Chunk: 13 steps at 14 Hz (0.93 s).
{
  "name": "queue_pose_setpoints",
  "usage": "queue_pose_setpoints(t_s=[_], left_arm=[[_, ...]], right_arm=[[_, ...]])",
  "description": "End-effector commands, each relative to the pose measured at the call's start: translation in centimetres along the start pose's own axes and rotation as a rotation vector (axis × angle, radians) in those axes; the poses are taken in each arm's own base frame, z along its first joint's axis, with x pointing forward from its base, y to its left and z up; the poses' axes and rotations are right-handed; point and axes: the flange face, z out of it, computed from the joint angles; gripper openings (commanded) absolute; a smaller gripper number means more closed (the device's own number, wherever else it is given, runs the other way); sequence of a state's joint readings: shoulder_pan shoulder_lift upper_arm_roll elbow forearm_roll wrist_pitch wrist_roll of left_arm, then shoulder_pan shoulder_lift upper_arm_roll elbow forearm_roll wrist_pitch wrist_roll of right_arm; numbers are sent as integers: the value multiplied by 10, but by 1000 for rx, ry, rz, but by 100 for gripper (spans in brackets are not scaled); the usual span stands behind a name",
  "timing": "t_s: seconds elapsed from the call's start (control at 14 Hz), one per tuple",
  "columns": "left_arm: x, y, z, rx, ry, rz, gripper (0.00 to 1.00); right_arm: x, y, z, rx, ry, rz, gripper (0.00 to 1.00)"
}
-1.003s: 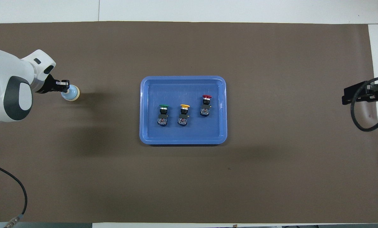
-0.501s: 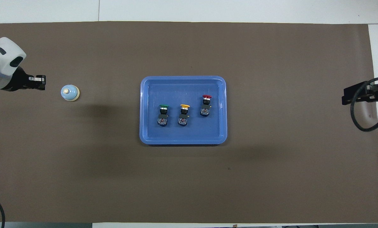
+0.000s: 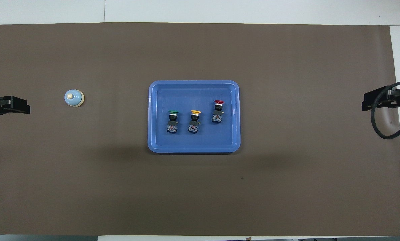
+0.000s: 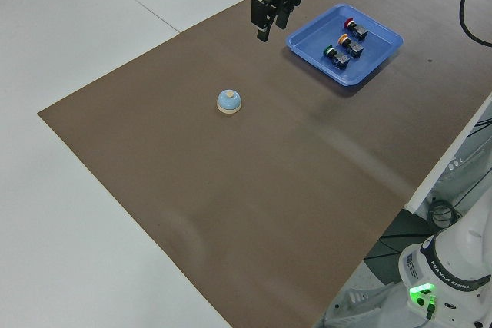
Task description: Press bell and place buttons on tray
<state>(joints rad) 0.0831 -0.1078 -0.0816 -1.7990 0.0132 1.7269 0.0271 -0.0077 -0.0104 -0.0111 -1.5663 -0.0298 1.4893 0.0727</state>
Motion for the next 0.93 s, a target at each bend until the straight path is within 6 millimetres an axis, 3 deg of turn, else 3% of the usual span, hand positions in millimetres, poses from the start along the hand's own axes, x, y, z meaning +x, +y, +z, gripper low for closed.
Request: queue_pose_setpoints(t_s=[0.0, 0.29, 0.86], left_arm=[[-13, 5, -2, 8, -34, 10, 100], [4, 5, -22, -35, -57, 3, 100], [1, 7, -21, -33, -80, 17, 100]], right_arm=[[-5, 5, 0, -10, -3, -9, 100], [-5, 5, 0, -10, -3, -9, 100], [-5, 5, 0, -10, -3, -9, 100]])
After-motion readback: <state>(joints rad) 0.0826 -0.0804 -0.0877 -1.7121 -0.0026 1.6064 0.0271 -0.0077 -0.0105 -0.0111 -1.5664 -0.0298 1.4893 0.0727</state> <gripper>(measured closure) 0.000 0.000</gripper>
